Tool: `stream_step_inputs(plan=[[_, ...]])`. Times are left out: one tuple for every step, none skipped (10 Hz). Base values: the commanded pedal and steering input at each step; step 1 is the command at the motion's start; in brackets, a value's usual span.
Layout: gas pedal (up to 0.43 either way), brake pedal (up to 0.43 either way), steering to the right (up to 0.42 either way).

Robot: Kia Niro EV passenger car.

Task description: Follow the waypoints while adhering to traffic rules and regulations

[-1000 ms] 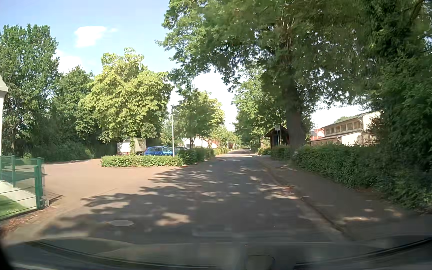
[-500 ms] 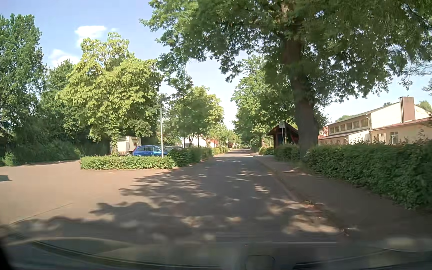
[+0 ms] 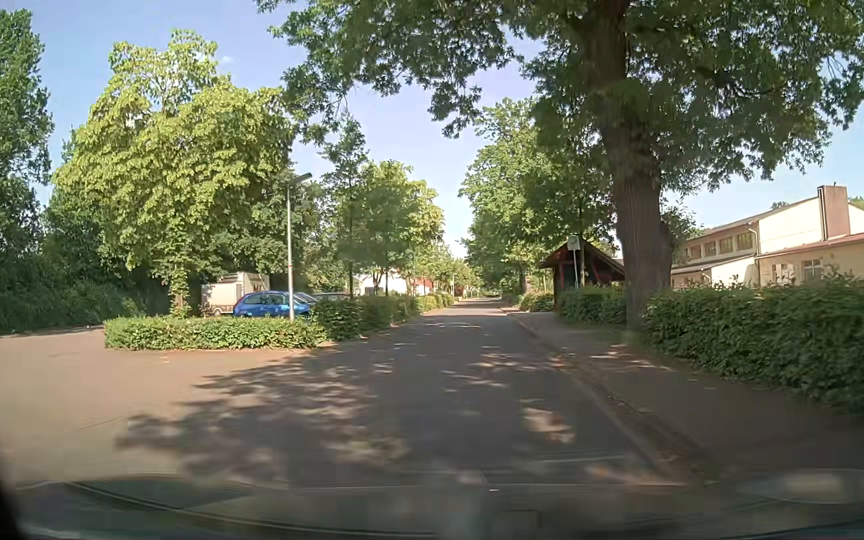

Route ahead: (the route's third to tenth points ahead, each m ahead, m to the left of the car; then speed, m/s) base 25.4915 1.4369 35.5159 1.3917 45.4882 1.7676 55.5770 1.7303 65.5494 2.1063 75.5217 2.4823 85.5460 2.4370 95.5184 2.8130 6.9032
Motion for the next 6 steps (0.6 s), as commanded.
stream_step_inputs(plan=[[0.138, 0.006, 0.006], [0.138, 0.006, 0.006], [0.138, 0.006, 0.005], [0.138, 0.006, 0.005], [0.138, 0.006, 0.006], [0.138, 0.006, 0.005]])
